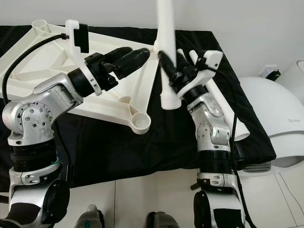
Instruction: Building children table
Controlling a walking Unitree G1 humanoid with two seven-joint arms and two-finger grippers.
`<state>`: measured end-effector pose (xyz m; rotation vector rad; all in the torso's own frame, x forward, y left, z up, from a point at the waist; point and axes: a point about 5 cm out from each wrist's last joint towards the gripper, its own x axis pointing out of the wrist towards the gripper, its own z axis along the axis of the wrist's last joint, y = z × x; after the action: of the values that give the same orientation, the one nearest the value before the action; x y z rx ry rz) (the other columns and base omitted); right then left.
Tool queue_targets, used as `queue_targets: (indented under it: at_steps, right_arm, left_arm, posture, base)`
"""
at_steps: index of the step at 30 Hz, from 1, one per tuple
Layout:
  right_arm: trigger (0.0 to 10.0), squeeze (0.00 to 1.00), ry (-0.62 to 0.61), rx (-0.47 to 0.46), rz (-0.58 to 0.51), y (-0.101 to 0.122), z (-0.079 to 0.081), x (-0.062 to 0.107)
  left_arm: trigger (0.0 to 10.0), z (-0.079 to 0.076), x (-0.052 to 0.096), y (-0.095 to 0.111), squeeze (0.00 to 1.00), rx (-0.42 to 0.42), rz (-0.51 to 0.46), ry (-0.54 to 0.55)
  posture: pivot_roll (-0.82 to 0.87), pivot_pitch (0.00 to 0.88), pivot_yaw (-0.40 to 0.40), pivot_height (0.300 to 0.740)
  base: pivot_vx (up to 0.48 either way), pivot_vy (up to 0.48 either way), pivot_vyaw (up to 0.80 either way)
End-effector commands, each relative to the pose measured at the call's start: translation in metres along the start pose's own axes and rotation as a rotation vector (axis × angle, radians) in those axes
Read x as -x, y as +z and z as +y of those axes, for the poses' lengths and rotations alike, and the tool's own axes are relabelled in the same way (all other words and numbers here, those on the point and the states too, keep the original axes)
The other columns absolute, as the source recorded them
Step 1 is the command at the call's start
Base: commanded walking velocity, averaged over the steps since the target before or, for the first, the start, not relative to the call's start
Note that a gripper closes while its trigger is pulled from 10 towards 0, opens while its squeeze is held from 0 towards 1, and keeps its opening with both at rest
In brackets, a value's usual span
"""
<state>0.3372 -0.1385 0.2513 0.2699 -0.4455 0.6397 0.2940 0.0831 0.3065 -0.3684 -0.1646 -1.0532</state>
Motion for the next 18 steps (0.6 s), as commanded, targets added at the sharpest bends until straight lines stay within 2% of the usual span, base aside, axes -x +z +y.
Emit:
queue_targets:
  at_steps: [1, 7, 10, 11, 15, 16, 17, 18]
  right_arm:
    - [10.0, 0.00, 0.020, 0.010, -0.015, 0.003, -0.002, 0.002]
    - [10.0, 0.00, 0.045, 0.019, -0.006, 0.002, -0.002, 0.006]
    - [10.0, 0.00, -0.002, 0.034, -0.026, 0.003, -0.008, 0.009]
    - [10.0, 0.00, -0.002, 0.034, -0.026, 0.003, -0.008, 0.009]
    - [10.0, 0.00, -0.065, 0.039, -0.058, 0.005, -0.015, 0.011]
    - [10.0, 0.00, -0.071, 0.042, -0.070, 0.006, -0.014, 0.011]
    - [10.0, 0.00, -0.071, 0.042, -0.070, 0.006, -0.014, 0.011]
    - [10.0, 0.00, -0.072, 0.048, -0.080, 0.007, -0.014, 0.012]
  left_arm:
    - [10.0, -0.006, -0.004, 0.000, 0.00, 0.008, 0.012, -0.054]
    - [10.0, -0.004, -0.004, 0.002, 0.00, -0.008, 0.017, -0.031]
    - [10.0, 0.010, 0.002, 0.001, 0.00, -0.089, 0.030, 0.114]
    - [10.0, 0.010, 0.002, 0.001, 0.00, -0.089, 0.030, 0.114]
    - [10.0, 0.024, 0.011, 0.004, 0.00, -0.233, 0.028, 0.298]
    - [10.0, 0.029, 0.015, 0.006, 0.00, -0.303, 0.026, 0.373]
    - [10.0, 0.029, 0.015, 0.006, 0.00, -0.303, 0.026, 0.373]
    - [10.0, 0.033, 0.020, 0.008, 0.00, -0.361, 0.022, 0.439]
  posture:
    - [0.06, 0.117, -0.048, 0.740]
    - [0.05, 0.123, -0.045, 0.740]
    - [0.05, 0.125, -0.041, 0.740]
    - [0.05, 0.125, -0.041, 0.740]
    - [0.05, 0.128, -0.041, 0.740]
    - [0.06, 0.130, -0.045, 0.740]
    - [0.06, 0.130, -0.045, 0.740]
    - [0.06, 0.130, -0.045, 0.740]
  base:
    - [0.000, 0.000, 0.00]
    - [0.000, 0.000, 0.00]
    - [0.000, 0.000, 0.00]
    - [0.000, 0.000, 0.00]
    - [0.000, 0.000, 0.00]
    - [0.000, 0.000, 0.00]
    - [0.000, 0.000, 0.00]
    - [0.000, 0.000, 0.00]
